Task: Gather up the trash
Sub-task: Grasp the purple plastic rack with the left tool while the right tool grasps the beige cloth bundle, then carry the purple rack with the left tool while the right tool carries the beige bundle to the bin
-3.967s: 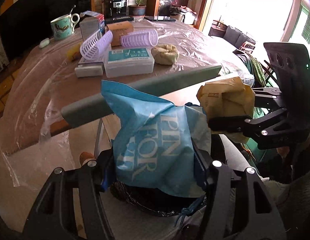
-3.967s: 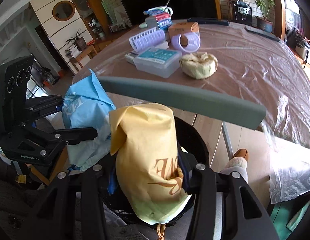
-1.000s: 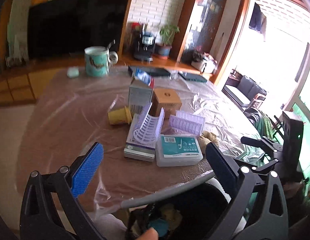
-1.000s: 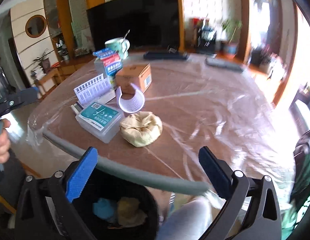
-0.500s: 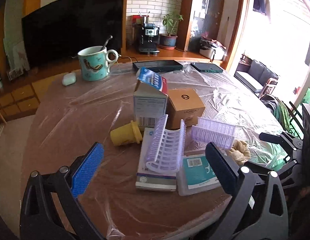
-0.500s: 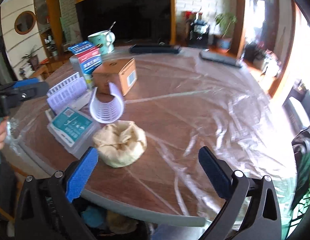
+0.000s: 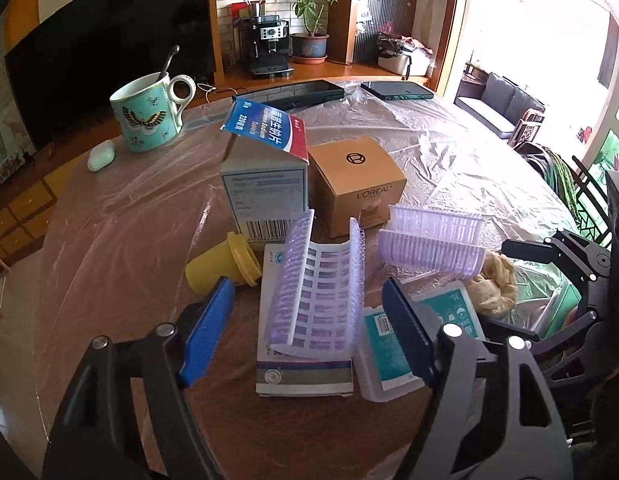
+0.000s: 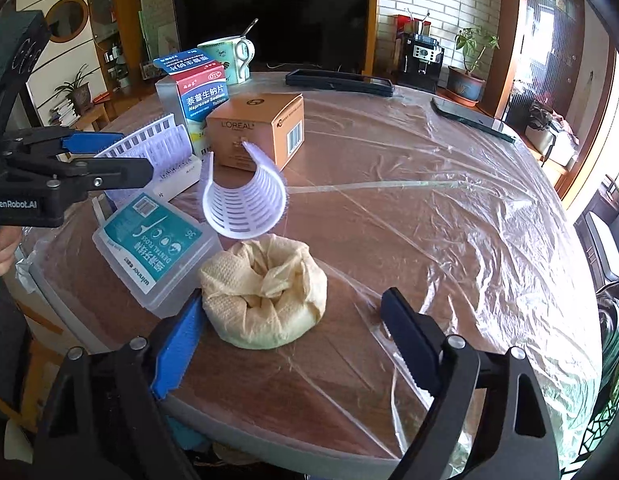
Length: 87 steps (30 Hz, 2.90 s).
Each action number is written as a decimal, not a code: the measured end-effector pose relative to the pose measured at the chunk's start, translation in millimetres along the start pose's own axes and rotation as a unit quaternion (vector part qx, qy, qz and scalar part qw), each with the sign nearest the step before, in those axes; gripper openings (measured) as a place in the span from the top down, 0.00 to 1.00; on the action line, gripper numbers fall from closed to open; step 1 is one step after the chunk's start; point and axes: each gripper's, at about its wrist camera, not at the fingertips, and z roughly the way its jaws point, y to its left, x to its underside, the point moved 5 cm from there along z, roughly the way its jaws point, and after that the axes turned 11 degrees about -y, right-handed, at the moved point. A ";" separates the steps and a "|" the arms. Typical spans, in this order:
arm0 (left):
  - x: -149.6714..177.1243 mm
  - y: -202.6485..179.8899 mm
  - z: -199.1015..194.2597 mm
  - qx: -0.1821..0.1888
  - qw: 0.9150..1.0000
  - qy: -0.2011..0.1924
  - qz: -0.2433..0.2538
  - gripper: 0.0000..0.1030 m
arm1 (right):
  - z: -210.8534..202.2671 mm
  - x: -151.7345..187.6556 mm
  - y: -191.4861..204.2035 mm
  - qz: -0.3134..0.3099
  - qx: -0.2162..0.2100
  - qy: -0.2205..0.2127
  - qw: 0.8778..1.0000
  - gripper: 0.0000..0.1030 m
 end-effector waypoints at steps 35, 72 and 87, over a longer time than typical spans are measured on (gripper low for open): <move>6.3 -6.9 -27.0 0.003 0.999 -0.024 -0.039 0.57 | -29.3 -10.3 -18.9 0.062 -0.040 -0.043 0.996 0.51; 43.6 -52.8 -97.6 0.038 0.998 -0.034 -0.035 0.57 | -98.4 2.3 17.5 0.043 -0.109 -0.052 0.992 0.52; 88.0 -85.9 -111.2 0.084 0.996 -0.002 0.001 0.57 | -112.2 36.4 34.2 0.020 -0.134 -0.022 0.991 0.51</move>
